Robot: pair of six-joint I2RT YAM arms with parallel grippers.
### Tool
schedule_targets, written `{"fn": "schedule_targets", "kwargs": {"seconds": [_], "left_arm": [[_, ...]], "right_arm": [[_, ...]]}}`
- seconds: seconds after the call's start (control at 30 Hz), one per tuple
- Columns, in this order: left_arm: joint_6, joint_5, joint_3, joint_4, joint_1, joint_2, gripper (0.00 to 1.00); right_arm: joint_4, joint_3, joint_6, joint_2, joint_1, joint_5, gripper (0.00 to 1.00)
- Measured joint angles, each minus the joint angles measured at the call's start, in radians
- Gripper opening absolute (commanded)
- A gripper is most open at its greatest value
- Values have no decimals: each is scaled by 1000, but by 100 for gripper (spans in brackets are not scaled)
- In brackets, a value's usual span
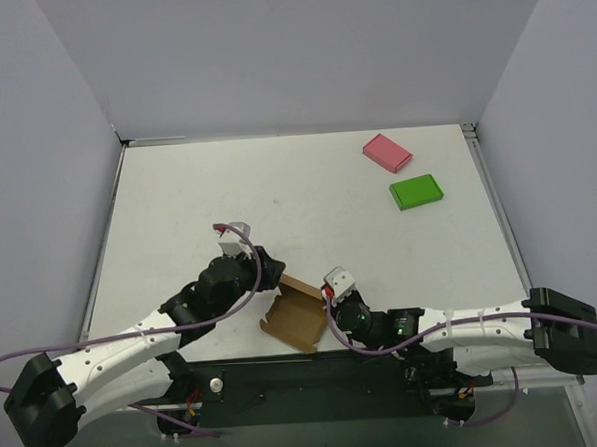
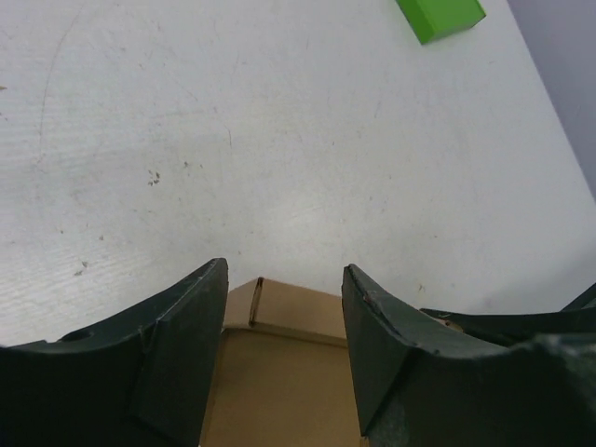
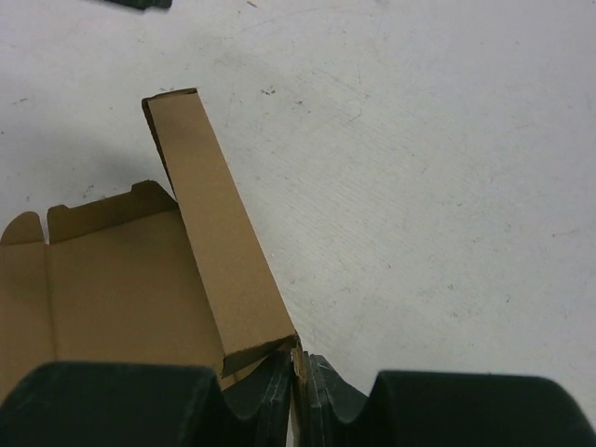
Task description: Fold the paper box
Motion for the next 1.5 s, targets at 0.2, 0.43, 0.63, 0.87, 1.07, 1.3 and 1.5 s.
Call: {"fn": "schedule_targets", "kwargs": {"seconds": [0.2,0.43,0.63,0.87,1.07,1.3,1.5], "left_arm": [[30,204,55,-9,199,10,64],[80,462,95,-47,377,140,65],[117,581,110,-62,408,188,65],[155,663,235,-190,417,234,65],[221,691,309,-209,425,267,64],[251,717,230,-231,429,290,64],[253,742,227,-225,429,320,63]], "right_arm": [[72,39,-113,101,-13,-23,13],[130,81,-212,152,-93,-119,14],[153,82,-261,152,-194,-231,14],[161,82,-287,152,-245,-316,14],[190,81,-290,152,-265,-348,14],[204,72,-290,152,-290,-367,14],[204,70,-290,152,-302,-373,14]]}}
